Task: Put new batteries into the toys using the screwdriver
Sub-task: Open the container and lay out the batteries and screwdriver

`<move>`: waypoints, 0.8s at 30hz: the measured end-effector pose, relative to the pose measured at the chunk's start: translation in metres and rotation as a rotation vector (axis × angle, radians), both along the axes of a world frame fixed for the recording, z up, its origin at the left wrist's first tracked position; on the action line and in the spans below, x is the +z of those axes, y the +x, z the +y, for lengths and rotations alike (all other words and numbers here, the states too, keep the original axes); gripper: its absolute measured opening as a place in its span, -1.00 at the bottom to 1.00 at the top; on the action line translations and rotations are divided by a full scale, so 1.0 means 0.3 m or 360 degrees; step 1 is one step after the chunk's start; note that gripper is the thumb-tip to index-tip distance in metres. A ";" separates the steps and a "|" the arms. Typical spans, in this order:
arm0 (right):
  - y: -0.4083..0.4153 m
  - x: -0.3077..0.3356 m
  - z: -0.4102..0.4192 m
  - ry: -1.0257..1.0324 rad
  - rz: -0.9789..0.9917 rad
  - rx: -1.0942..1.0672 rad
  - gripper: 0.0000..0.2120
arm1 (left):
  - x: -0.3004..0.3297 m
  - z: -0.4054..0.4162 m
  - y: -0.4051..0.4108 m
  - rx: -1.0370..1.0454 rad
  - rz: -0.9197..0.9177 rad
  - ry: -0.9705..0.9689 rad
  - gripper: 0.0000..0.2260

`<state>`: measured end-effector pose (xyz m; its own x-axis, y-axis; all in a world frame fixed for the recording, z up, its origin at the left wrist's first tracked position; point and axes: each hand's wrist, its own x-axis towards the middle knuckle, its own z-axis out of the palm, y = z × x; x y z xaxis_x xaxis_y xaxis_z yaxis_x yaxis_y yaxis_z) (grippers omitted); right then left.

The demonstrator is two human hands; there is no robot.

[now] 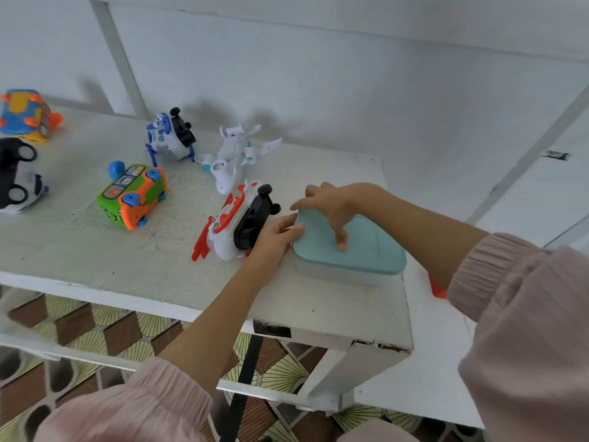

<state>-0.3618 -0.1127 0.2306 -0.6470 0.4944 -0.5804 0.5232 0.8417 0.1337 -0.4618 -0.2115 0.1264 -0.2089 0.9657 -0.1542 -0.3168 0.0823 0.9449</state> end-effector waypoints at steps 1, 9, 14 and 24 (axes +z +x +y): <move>-0.010 0.001 0.003 0.0009 -0.0026 0.0021 0.13 | -0.004 -0.002 -0.004 0.0017 0.0005 -0.0003 -0.75; -0.015 0.004 0.003 0.0169 -0.0004 0.0272 0.05 | -0.024 -0.006 0.014 0.0075 0.0133 -0.0035 -0.71; -0.007 0.014 -0.008 0.0347 0.0008 0.0402 0.03 | -0.027 -0.013 0.017 0.0094 0.0105 -0.0005 -0.72; 0.095 0.012 -0.031 0.0577 0.0423 0.0260 -0.08 | -0.049 -0.010 0.014 0.0182 0.0233 0.0041 -0.73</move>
<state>-0.3333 -0.1219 0.2342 -0.8358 0.5139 -0.1931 0.4438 0.8395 0.3136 -0.4577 -0.2145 0.1116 -0.3361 0.9375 -0.0897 -0.1819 0.0288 0.9829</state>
